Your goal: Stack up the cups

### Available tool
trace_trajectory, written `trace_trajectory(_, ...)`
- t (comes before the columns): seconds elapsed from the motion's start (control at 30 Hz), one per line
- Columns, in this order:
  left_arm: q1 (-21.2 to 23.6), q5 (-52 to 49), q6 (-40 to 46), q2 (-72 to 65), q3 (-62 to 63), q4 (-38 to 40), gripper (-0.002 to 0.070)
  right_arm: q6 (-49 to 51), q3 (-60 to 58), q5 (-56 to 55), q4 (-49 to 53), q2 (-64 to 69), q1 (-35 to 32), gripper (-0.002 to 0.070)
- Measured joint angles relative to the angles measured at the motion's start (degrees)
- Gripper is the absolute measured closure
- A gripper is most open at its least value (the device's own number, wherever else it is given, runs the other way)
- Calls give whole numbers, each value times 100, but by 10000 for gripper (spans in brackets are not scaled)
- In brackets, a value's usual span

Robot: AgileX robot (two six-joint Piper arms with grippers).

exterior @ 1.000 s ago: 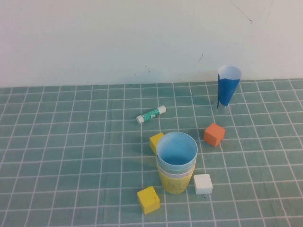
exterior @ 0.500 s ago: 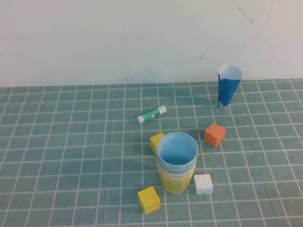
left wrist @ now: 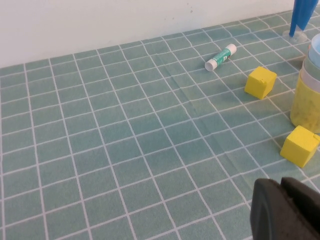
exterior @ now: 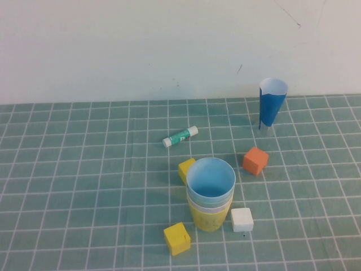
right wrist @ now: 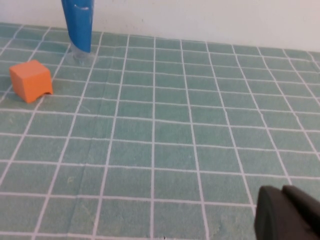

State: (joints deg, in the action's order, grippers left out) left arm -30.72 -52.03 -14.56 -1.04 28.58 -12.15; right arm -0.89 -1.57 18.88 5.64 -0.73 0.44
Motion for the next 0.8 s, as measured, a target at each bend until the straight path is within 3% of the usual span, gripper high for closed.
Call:
trace_trajectory(0.53, 2, 15, 0, 23, -61, 21, 676, 9, 0, 0, 5, 0, 0, 678)
trace_trajectory(0.67, 311, 587, -24, 79, -442, 45, 676, 9, 0, 10, 13, 0, 0, 678)
trace_trajectory(0.8, 1119, 2242, -35, 79, -1175, 89, 676, 9, 0, 10, 19, 0, 0, 678)
